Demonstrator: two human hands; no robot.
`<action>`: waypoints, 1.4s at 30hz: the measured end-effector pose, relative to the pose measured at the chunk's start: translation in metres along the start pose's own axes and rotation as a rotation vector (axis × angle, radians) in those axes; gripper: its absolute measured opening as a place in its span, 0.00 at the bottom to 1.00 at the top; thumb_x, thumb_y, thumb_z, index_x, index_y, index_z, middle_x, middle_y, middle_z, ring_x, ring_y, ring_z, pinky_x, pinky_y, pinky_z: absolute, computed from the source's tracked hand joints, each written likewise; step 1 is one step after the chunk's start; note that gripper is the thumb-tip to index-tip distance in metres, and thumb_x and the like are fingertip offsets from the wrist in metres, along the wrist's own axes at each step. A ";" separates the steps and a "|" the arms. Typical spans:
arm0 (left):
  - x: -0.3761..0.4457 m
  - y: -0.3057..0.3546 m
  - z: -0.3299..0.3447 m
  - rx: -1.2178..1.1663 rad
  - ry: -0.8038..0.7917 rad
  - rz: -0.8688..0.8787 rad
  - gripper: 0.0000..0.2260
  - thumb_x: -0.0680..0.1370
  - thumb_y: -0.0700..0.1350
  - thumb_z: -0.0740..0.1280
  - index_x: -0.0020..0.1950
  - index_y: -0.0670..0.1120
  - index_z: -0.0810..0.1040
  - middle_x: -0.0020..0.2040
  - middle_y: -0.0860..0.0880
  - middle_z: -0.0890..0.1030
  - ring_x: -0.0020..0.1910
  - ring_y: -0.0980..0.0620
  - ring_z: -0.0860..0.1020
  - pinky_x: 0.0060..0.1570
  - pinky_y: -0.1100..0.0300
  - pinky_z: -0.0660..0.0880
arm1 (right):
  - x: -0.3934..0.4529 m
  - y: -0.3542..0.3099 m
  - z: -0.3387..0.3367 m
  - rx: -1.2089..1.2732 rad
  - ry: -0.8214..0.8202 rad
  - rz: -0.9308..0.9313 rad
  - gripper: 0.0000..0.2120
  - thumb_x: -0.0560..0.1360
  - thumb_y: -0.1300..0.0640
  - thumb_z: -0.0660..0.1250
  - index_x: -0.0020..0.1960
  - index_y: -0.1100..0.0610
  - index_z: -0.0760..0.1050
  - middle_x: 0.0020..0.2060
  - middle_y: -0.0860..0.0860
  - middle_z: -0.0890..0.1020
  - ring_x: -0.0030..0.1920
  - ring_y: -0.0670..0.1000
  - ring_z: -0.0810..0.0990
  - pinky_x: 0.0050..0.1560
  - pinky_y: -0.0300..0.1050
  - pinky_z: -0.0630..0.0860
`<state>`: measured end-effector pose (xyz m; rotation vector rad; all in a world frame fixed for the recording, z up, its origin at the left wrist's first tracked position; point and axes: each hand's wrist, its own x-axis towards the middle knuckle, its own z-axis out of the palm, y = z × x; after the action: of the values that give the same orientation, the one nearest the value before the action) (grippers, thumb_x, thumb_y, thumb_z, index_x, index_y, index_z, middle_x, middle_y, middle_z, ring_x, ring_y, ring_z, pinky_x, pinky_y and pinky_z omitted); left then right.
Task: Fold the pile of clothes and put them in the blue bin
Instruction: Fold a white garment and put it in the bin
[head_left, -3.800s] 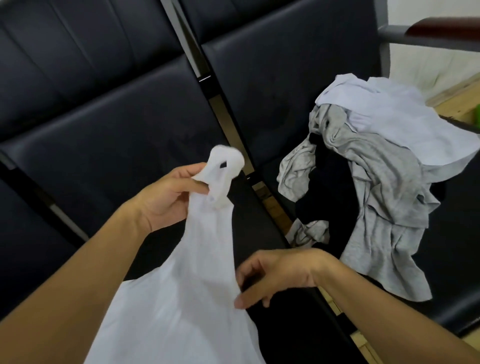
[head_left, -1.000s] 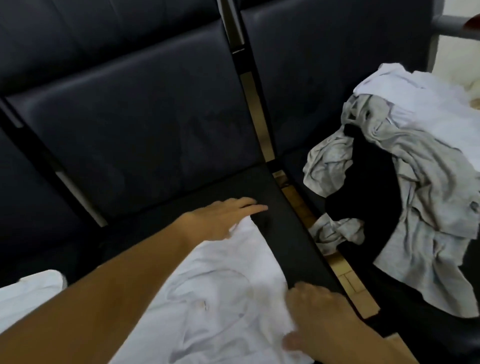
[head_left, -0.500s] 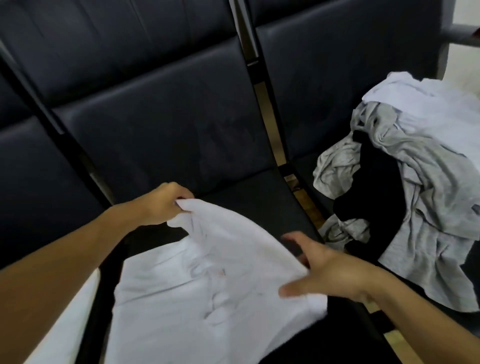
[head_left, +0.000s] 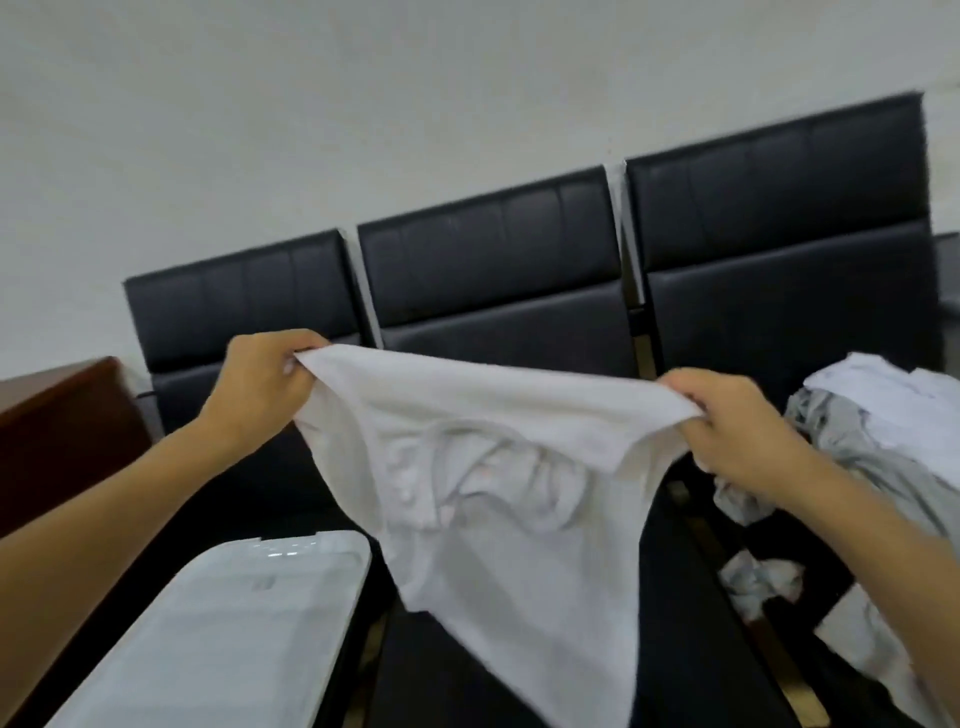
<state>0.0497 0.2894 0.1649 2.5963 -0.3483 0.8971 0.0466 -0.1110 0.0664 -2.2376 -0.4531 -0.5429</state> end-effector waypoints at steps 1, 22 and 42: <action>-0.003 -0.001 -0.013 -0.018 0.063 -0.015 0.20 0.76 0.31 0.62 0.42 0.56 0.81 0.36 0.65 0.81 0.41 0.70 0.78 0.39 0.77 0.72 | 0.007 -0.013 -0.013 0.052 0.060 -0.024 0.12 0.75 0.65 0.60 0.46 0.50 0.77 0.36 0.42 0.80 0.37 0.40 0.79 0.34 0.31 0.71; -0.066 0.044 -0.140 -0.651 -0.120 -0.224 0.10 0.69 0.34 0.75 0.42 0.48 0.88 0.43 0.39 0.82 0.27 0.51 0.73 0.21 0.67 0.64 | 0.016 -0.119 -0.182 0.133 -0.416 0.084 0.04 0.74 0.57 0.72 0.46 0.53 0.86 0.45 0.57 0.87 0.41 0.56 0.85 0.36 0.45 0.81; -0.058 -0.087 0.168 -0.137 -0.549 -0.481 0.08 0.76 0.37 0.72 0.54 0.41 0.86 0.52 0.44 0.85 0.54 0.46 0.81 0.55 0.54 0.79 | 0.068 0.129 0.071 -0.333 -0.549 0.270 0.06 0.77 0.65 0.68 0.48 0.61 0.84 0.44 0.52 0.83 0.53 0.55 0.81 0.49 0.43 0.71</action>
<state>0.1259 0.3036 -0.0170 2.5807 0.0817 -0.0062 0.1824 -0.1291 -0.0202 -2.7118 -0.3370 0.1624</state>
